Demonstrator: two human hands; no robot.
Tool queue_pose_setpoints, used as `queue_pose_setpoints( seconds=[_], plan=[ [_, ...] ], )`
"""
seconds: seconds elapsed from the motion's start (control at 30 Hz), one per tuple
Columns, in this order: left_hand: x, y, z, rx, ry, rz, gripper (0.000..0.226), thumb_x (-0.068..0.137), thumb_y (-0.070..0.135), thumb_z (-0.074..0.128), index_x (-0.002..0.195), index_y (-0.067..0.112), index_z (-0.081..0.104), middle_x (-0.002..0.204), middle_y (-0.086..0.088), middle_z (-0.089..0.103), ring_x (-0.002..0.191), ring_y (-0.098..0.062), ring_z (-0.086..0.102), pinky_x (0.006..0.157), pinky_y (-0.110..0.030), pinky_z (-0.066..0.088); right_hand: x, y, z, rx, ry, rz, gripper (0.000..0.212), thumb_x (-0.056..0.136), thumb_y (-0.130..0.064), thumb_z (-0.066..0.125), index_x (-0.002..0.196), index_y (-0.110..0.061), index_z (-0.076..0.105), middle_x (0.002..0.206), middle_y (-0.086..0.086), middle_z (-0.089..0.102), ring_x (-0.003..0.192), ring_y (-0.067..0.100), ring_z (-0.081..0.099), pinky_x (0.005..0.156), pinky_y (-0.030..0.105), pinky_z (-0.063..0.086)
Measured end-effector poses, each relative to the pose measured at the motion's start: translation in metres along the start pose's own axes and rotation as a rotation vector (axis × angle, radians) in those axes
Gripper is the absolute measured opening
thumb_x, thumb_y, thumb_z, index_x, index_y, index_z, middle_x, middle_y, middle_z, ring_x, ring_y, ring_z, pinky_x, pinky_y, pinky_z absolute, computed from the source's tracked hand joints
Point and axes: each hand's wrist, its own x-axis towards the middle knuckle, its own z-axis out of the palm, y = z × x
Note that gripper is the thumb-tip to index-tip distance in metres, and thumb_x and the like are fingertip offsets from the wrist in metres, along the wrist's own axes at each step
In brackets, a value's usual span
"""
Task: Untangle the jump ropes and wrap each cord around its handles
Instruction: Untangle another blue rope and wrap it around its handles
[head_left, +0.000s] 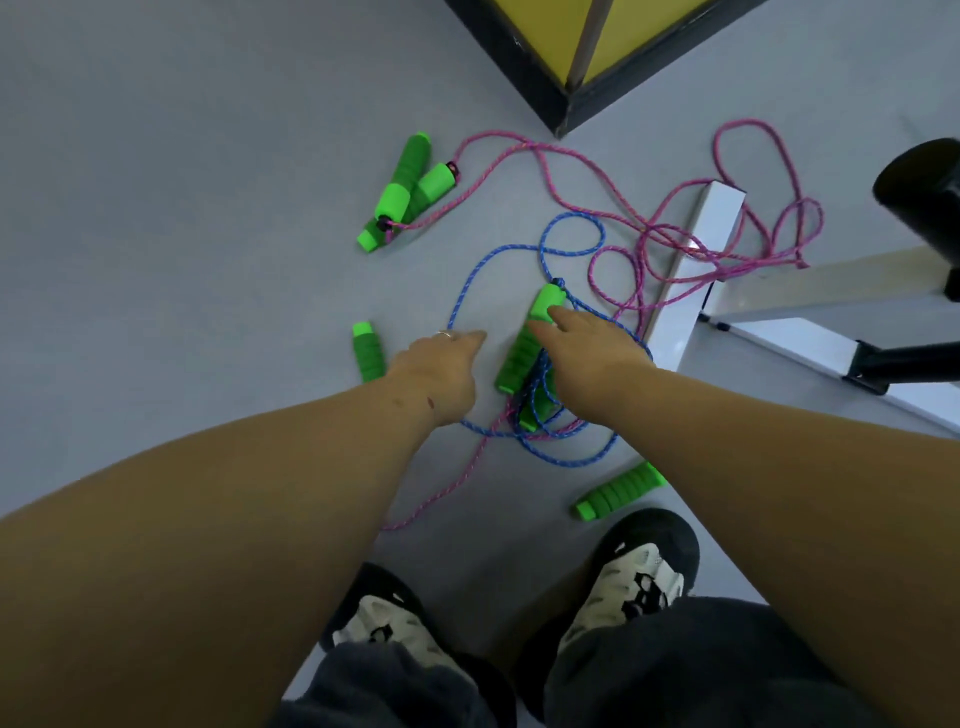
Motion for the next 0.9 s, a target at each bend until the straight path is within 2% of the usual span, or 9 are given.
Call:
queue_pose_setpoints(
  seconds=[0.07, 0.13, 0.23, 0.3, 0.47, 0.57, 0.63, 0.77, 0.9],
  plan=[
    [0.018, 0.018, 0.009, -0.137, -0.032, 0.066, 0.071, 0.096, 0.021, 0.056, 0.16, 0.026, 0.026, 0.154, -0.012, 0.046, 0.136, -0.034, 0.048, 0.11, -0.043, 0.042, 0.01, -0.001, 0.006, 0.024, -0.028, -0.014, 0.065, 0.084, -0.01, 0.063, 0.144, -0.021, 0.041, 0.142, 0.007, 0.047, 0.129, 0.032, 0.048, 0.102, 0.049, 0.048],
    [0.037, 0.037, 0.017, -0.248, -0.02, 0.06, 0.06, 0.095, 0.024, 0.059, 0.151, 0.026, 0.038, 0.13, -0.013, 0.062, 0.117, -0.035, 0.061, 0.095, -0.042, 0.05, 0.015, -0.002, 0.009, 0.05, -0.045, -0.022, 0.05, 0.083, -0.009, 0.065, 0.13, -0.018, 0.051, 0.126, 0.005, 0.054, 0.112, 0.029, 0.056, 0.092, 0.048, 0.053],
    [0.06, 0.055, 0.03, -0.264, 0.032, -0.03, 0.031, 0.09, 0.027, 0.061, 0.117, 0.018, 0.048, 0.11, -0.012, 0.063, 0.1, -0.036, 0.064, 0.084, -0.048, 0.054, 0.017, 0.004, 0.01, 0.043, -0.068, -0.032, 0.038, 0.085, -0.009, 0.064, 0.121, -0.015, 0.056, 0.12, 0.006, 0.055, 0.108, 0.028, 0.057, 0.091, 0.045, 0.053],
    [0.066, 0.061, 0.037, -0.27, 0.044, -0.096, 0.031, 0.088, 0.025, 0.065, 0.107, 0.016, 0.041, 0.111, -0.014, 0.061, 0.097, -0.036, 0.062, 0.08, -0.048, 0.053, 0.016, 0.01, 0.009, 0.06, -0.071, -0.023, 0.039, 0.085, -0.008, 0.063, 0.122, -0.014, 0.055, 0.121, 0.007, 0.054, 0.111, 0.029, 0.057, 0.09, 0.044, 0.052],
    [0.052, 0.076, 0.032, -0.373, 0.14, -0.167, 0.029, 0.089, 0.025, 0.062, 0.109, 0.016, 0.043, 0.116, -0.017, 0.049, 0.082, -0.025, 0.044, 0.071, -0.038, 0.04, 0.008, 0.024, 0.0, 0.124, 0.058, -0.007, 0.053, 0.08, -0.003, 0.064, 0.13, -0.013, 0.05, 0.128, 0.008, 0.052, 0.117, 0.03, 0.053, 0.093, 0.042, 0.05],
    [0.024, 0.077, -0.001, -0.376, 0.237, -0.161, 0.031, 0.087, 0.027, 0.06, 0.112, 0.017, 0.046, 0.109, -0.007, 0.039, 0.082, -0.026, 0.046, 0.075, -0.037, 0.04, -0.004, 0.029, -0.011, 0.105, 0.187, 0.005, 0.077, 0.08, -0.005, 0.065, 0.15, -0.017, 0.036, 0.158, 0.009, 0.031, 0.143, 0.032, 0.032, 0.114, 0.043, 0.033],
    [0.0, 0.074, -0.031, -0.305, 0.284, -0.123, 0.029, 0.083, 0.026, 0.057, 0.109, 0.019, 0.047, 0.105, -0.005, 0.042, 0.089, -0.029, 0.047, 0.077, -0.037, 0.041, -0.015, 0.026, -0.026, 0.107, 0.261, 0.008, 0.084, 0.081, -0.007, 0.064, 0.155, -0.022, 0.026, 0.164, 0.009, 0.02, 0.148, 0.032, 0.023, 0.117, 0.044, 0.025],
    [-0.056, 0.075, -0.09, -0.152, 0.358, -0.032, 0.026, 0.077, 0.022, 0.056, 0.098, 0.024, 0.041, 0.098, -0.004, 0.053, 0.088, -0.033, 0.052, 0.07, -0.036, 0.039, -0.041, 0.012, -0.072, 0.178, 0.444, -0.038, 0.063, 0.089, -0.015, 0.059, 0.148, -0.025, 0.039, 0.152, 0.006, 0.041, 0.139, 0.033, 0.037, 0.11, 0.047, 0.035],
    [-0.123, 0.08, -0.132, -0.078, 0.498, 0.111, 0.024, 0.076, 0.034, 0.058, 0.095, 0.028, 0.046, 0.093, -0.001, 0.056, 0.087, -0.034, 0.058, 0.067, -0.034, 0.04, -0.093, -0.004, -0.129, 0.281, 0.541, -0.117, 0.034, 0.091, -0.023, 0.06, 0.125, -0.023, 0.054, 0.119, 0.007, 0.054, 0.104, 0.035, 0.057, 0.084, 0.046, 0.048]
  ],
)
